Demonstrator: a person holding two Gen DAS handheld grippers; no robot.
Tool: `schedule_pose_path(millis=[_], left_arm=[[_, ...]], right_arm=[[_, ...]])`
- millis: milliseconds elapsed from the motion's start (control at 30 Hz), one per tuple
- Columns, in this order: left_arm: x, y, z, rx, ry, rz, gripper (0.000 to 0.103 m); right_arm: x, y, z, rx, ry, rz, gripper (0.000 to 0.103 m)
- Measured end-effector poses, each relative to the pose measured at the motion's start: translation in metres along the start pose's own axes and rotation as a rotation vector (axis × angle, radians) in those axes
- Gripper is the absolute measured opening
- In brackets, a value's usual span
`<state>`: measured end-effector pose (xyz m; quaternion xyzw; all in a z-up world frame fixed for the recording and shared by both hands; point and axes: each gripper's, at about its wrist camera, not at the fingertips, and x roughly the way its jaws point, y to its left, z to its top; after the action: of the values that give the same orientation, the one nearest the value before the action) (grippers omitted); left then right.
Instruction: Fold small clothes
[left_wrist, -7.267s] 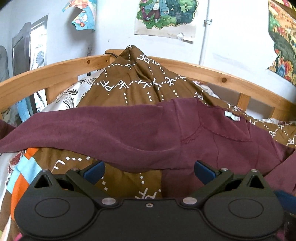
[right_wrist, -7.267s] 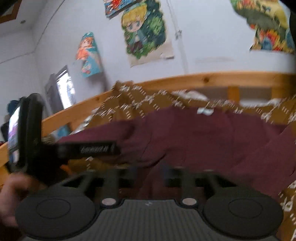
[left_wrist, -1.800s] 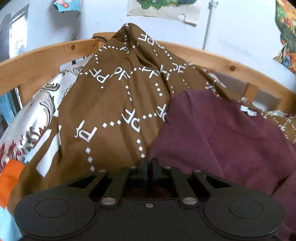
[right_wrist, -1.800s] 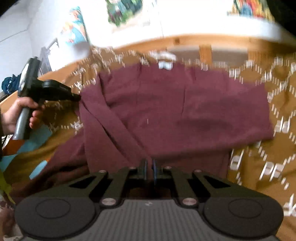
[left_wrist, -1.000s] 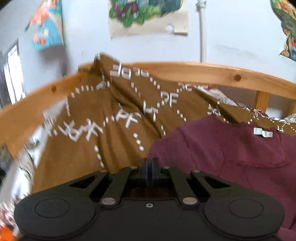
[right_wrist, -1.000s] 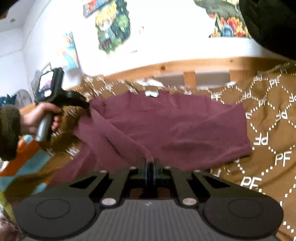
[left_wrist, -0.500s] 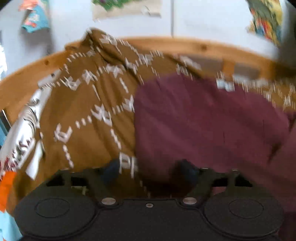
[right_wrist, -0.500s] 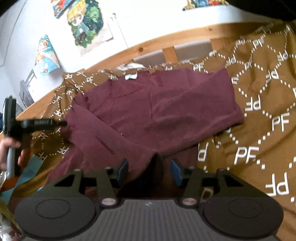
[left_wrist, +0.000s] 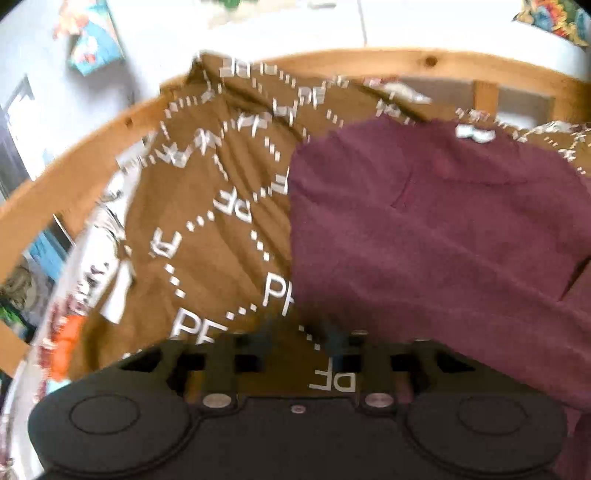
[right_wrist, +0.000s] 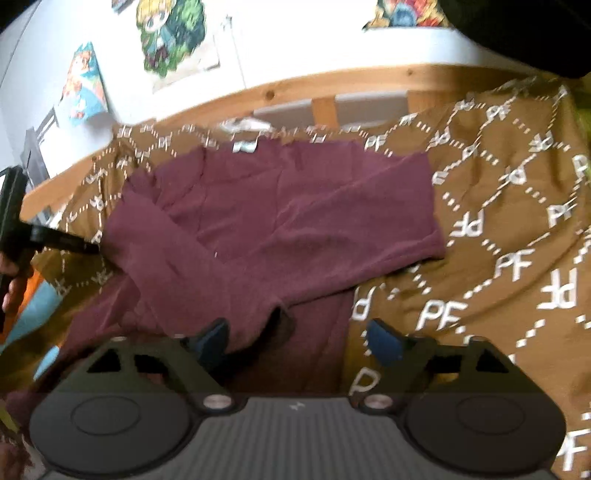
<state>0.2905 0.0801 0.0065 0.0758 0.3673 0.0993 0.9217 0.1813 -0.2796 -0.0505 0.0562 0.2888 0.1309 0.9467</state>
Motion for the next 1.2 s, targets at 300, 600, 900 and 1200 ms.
schedule_pose_path(millis=[300, 600, 900, 1200], left_arm=[[-0.095, -0.009, 0.002, -0.035, -0.168, -0.019, 0.098], [-0.166, -0.033, -0.017, -0.044, -0.249, -0.066, 0.102], [-0.213, -0.017, -0.05, -0.078, -0.217, -0.137, 0.102], [-0.254, 0.004, -0.067, 0.181, -0.292, -0.214, 0.102]], right_arm=[[-0.061, 0.011, 0.007, -0.037, -0.118, -0.055, 0.103], [-0.117, 0.026, -0.005, -0.083, -0.17, -0.122, 0.103], [-0.18, 0.04, -0.009, -0.091, -0.13, -0.126, 0.103], [-0.216, 0.082, -0.006, -0.422, -0.003, -0.096, 0.103]])
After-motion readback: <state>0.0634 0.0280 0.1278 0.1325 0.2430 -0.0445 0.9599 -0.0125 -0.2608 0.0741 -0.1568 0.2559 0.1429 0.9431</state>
